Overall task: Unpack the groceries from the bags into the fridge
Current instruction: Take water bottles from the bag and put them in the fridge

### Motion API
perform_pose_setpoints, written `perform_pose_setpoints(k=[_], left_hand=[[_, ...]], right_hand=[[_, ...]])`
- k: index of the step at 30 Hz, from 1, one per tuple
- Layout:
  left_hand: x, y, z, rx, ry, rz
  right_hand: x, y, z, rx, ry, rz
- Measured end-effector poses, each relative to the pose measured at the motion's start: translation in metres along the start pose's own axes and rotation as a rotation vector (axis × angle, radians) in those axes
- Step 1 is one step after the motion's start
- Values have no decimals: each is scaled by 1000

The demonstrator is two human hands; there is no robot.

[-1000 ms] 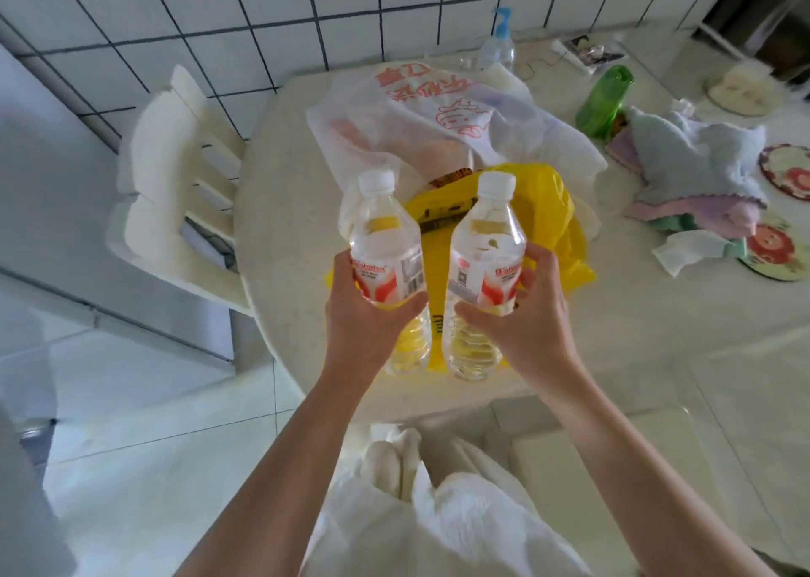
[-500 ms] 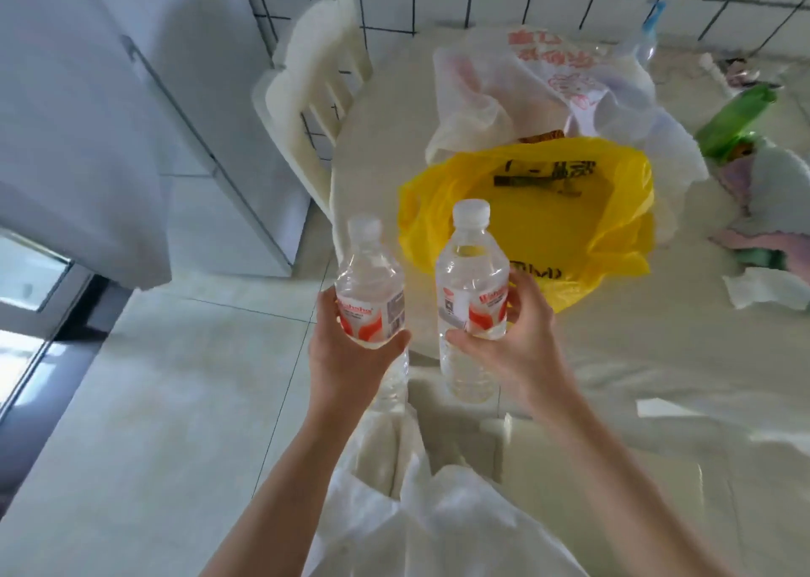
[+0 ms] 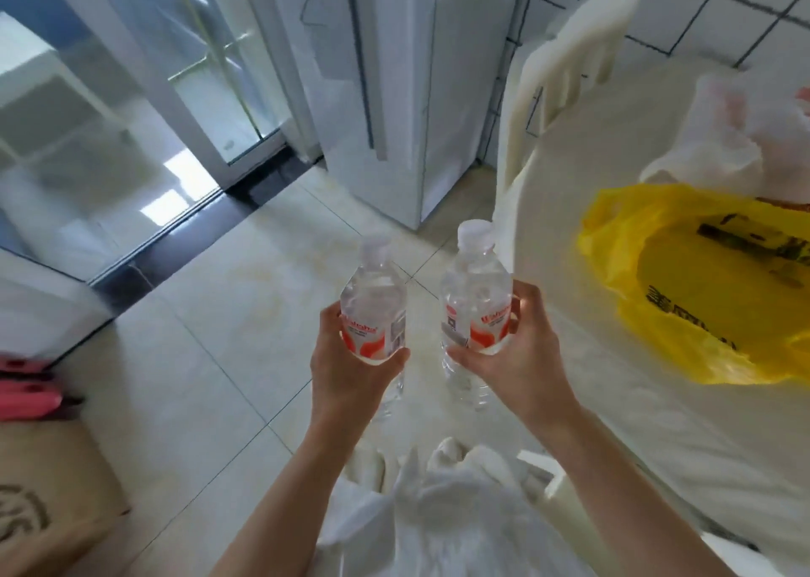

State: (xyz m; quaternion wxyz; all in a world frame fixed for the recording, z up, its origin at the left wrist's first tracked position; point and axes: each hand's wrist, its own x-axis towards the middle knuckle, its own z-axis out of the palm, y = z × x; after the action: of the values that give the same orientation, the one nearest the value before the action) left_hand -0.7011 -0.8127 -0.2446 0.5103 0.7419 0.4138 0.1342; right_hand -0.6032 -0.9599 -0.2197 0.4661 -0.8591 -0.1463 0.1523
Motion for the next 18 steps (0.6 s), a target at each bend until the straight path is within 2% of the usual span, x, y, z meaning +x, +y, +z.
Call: perform_pose_setpoints(k=[7, 13, 18], left_hand=[[35, -48, -101, -41, 145, -86], [82, -85, -189, -43, 261, -133], [120, -97, -239, -33, 298, -119]], right_hand=[[13, -65, 106, 33, -208, -51], [19, -120, 204, 28, -309, -62], [31, -159, 261, 24, -345, -69]])
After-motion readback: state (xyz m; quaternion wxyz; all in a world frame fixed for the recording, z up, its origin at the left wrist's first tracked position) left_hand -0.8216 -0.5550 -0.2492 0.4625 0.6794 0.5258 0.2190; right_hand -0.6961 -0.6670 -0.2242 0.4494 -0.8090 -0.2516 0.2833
